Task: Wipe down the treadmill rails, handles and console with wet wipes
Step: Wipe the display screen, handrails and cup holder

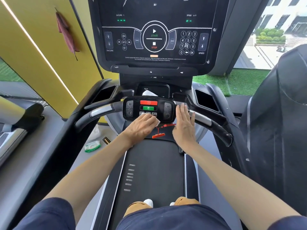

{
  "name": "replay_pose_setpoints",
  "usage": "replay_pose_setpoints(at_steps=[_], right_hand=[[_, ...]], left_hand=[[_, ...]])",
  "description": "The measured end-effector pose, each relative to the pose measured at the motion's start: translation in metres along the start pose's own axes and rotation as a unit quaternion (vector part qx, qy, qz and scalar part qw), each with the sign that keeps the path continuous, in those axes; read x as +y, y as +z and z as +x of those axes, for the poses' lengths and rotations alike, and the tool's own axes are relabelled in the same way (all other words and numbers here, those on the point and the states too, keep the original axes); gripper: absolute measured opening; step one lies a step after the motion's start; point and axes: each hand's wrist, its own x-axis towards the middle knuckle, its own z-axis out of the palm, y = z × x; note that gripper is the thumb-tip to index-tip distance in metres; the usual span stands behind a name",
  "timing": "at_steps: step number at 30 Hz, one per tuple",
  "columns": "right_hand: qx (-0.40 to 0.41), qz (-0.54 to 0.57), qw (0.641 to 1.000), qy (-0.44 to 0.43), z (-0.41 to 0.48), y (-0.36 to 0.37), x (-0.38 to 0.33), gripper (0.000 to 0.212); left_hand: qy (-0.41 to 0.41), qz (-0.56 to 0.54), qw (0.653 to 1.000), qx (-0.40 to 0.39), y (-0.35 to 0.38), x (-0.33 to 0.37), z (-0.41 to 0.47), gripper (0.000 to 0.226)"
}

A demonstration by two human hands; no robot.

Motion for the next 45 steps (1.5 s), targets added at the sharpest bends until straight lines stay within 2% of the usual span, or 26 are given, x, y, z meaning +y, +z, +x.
replay_pose_setpoints(at_steps=[3, 5, 7, 11, 15, 23, 28, 33, 37, 39, 40, 41, 43, 44, 45], right_hand=[[0.014, 0.007, 1.000, -0.012, 0.000, 0.000, -0.007, 0.082], [0.021, 0.006, 0.999, -0.025, 0.001, 0.000, -0.011, 0.083], [0.024, 0.004, 0.999, -0.036, 0.003, 0.001, -0.014, 0.084], [0.016, 0.007, 0.999, -0.048, 0.006, 0.005, -0.024, 0.087], [0.012, 0.004, 0.997, -0.078, 0.006, 0.010, -0.036, 0.087], [0.004, 0.004, 0.995, -0.104, 0.007, 0.021, -0.045, 0.090], [0.001, 0.000, 0.994, -0.113, 0.007, 0.022, -0.048, 0.090], [0.001, -0.012, 0.994, -0.111, 0.009, 0.020, -0.045, 0.091], [-0.003, -0.022, 0.994, -0.111, 0.011, 0.018, -0.045, 0.089], [-0.004, -0.032, 0.993, -0.116, 0.011, 0.016, -0.045, 0.087], [-0.003, -0.033, 0.993, -0.117, 0.012, 0.016, -0.044, 0.086], [-0.001, -0.033, 0.993, -0.114, 0.012, 0.016, -0.043, 0.085], [0.006, -0.032, 0.994, -0.101, 0.012, 0.016, -0.042, 0.086], [0.009, -0.032, 0.995, -0.096, 0.012, 0.017, -0.041, 0.086], [0.009, -0.033, 0.995, -0.094, 0.011, 0.017, -0.041, 0.088]], left_hand=[[0.004, 0.016, 1.000, -0.005, -0.003, -0.001, 0.001, 0.023], [-0.025, 0.014, 1.000, -0.006, -0.006, -0.002, 0.001, 0.021], [-0.061, 0.008, 0.998, -0.008, -0.011, -0.008, -0.003, 0.031], [-0.048, 0.037, 0.998, -0.009, -0.022, -0.021, -0.015, 0.055], [-0.104, 0.023, 0.994, -0.002, -0.020, -0.021, -0.031, 0.037], [-0.147, 0.005, 0.989, 0.002, -0.021, -0.032, -0.056, 0.031], [-0.126, 0.012, 0.992, -0.004, -0.026, -0.040, -0.062, 0.027], [-0.107, 0.047, 0.993, -0.033, -0.040, -0.054, -0.072, 0.041], [-0.054, 0.091, 0.992, -0.069, -0.043, -0.067, -0.072, 0.038], [-0.045, 0.117, 0.989, -0.074, -0.050, -0.076, -0.071, 0.030], [-0.078, 0.132, 0.986, -0.064, -0.056, -0.083, -0.069, 0.020], [-0.148, 0.133, 0.979, -0.044, -0.061, -0.089, -0.065, 0.016], [-0.313, 0.103, 0.944, 0.024, -0.068, -0.096, -0.051, 0.028], [-0.357, 0.079, 0.929, 0.051, -0.068, -0.094, -0.041, 0.031], [-0.366, 0.054, 0.927, 0.067, -0.064, -0.088, -0.032, 0.033]])
